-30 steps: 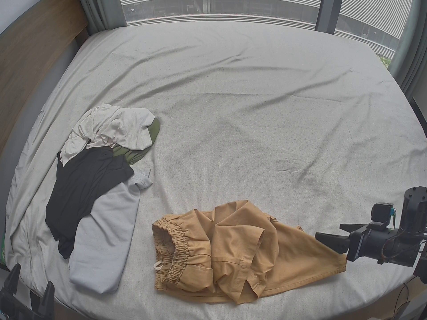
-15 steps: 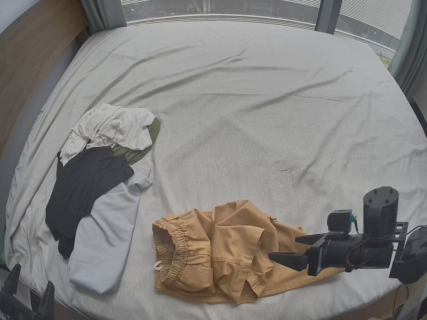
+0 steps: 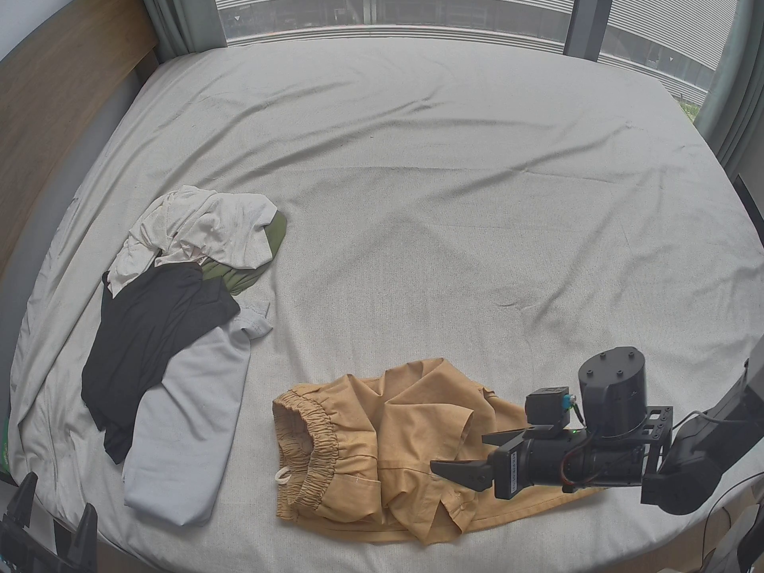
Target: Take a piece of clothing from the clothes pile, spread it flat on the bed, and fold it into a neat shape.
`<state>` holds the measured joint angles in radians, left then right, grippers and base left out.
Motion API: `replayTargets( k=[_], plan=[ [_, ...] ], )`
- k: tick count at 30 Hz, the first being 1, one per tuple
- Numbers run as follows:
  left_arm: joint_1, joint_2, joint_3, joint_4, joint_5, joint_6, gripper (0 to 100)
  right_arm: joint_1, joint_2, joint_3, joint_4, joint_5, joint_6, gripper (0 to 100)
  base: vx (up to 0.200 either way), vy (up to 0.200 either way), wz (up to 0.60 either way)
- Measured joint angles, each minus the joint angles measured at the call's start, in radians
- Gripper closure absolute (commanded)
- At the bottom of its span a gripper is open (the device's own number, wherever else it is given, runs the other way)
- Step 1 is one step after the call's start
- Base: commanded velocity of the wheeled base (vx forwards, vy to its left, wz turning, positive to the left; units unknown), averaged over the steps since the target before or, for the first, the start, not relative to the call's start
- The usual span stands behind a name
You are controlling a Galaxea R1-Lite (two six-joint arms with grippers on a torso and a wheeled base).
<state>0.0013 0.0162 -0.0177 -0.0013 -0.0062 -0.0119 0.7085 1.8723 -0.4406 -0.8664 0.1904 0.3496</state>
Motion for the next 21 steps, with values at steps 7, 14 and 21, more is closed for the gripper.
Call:
replayTargets(
  k=[7,14,21],
  plan=[
    [0.0,0.0,0.0,0.0,-0.011,0.008,0,0.017,0.082,-0.016,-0.053,-0.001,0.004,0,0.0,0.0,0.0],
    [-0.001,0.0,0.0,0.0,-0.013,0.004,0,0.037,0.126,-0.042,-0.054,-0.002,0.025,0,0.0,0.0,0.0],
    [-0.001,0.0,0.0,0.0,-0.012,0.003,0,0.045,0.154,-0.05,-0.078,-0.002,0.031,100,0.0,0.0,0.0]
  ],
)
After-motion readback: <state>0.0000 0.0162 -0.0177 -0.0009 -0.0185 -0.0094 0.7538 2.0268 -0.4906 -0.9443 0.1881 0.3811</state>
